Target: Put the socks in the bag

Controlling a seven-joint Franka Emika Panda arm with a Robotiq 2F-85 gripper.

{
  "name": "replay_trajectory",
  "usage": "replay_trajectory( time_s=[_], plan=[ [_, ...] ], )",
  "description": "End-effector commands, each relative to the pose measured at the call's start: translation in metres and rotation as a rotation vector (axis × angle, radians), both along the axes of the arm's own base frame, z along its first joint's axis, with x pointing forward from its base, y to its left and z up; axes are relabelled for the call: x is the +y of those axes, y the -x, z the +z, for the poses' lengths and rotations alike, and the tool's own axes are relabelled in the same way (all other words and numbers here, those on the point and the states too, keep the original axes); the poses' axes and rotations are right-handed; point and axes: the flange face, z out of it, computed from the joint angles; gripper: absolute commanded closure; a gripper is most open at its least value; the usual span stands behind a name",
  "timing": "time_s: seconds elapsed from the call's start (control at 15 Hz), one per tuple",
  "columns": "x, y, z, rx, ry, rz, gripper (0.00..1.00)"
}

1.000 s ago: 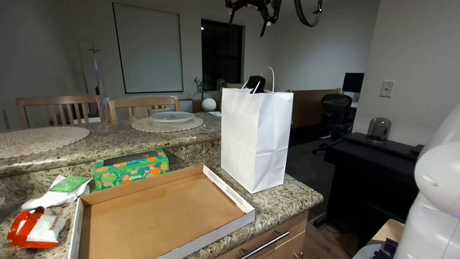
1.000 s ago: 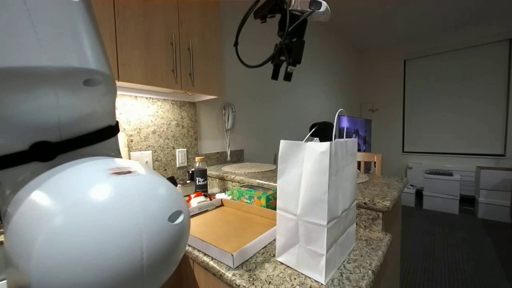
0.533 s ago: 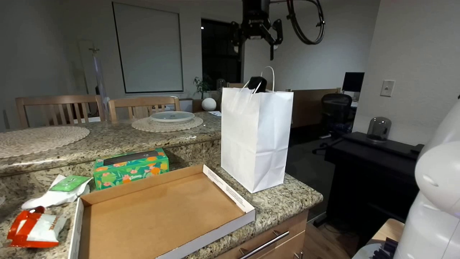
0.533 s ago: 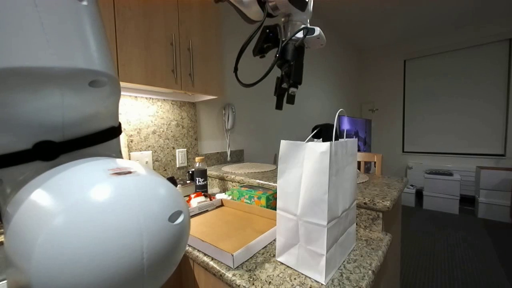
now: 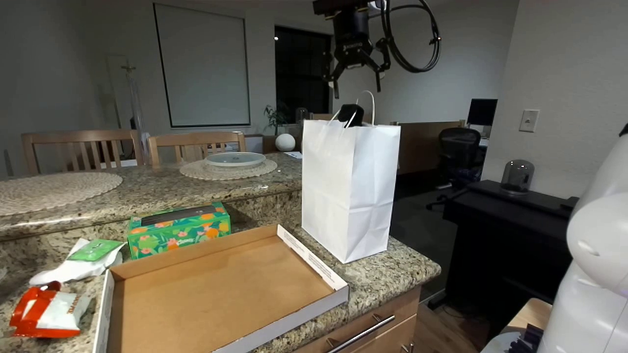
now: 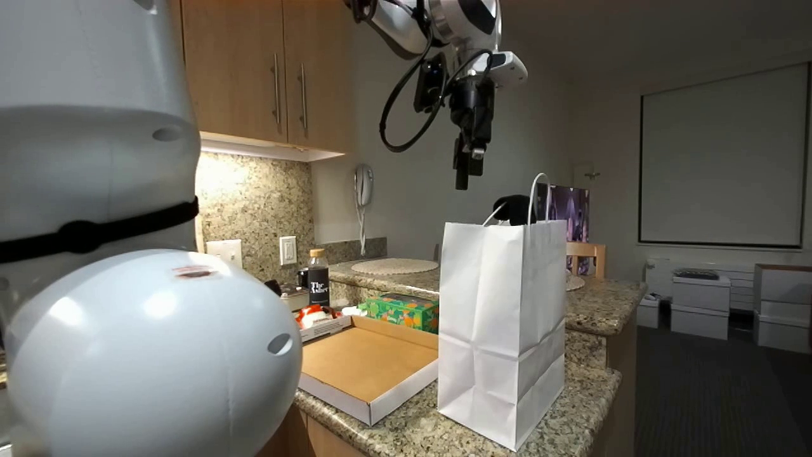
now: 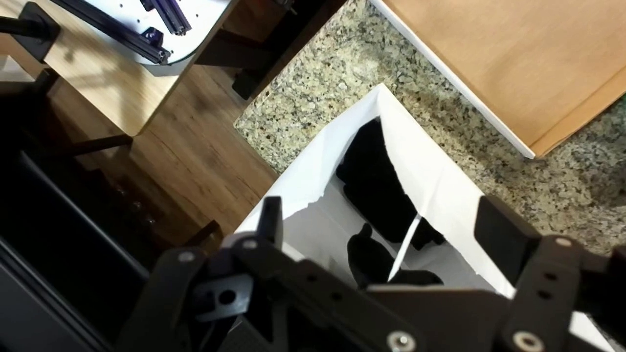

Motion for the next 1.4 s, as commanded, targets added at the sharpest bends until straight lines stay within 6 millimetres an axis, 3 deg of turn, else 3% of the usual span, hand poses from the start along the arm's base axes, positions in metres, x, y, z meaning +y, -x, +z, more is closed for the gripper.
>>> replay_trajectory(
  time_s=[0.0,0.2,0.67,1.33],
  plan=[
    [0.001,-0.011,-0.019,0.039,0.073,-0.024,0.00],
    [-0.002,-0.019,-0.027,0.059,0.174,-0.070,0.00],
    [0.025,-0.032,-0.032,0.081,0.304,-0.039,0.00],
    [0.029,-0.034,-0.059,0.343,0.373,-0.080,0.00]
  ],
)
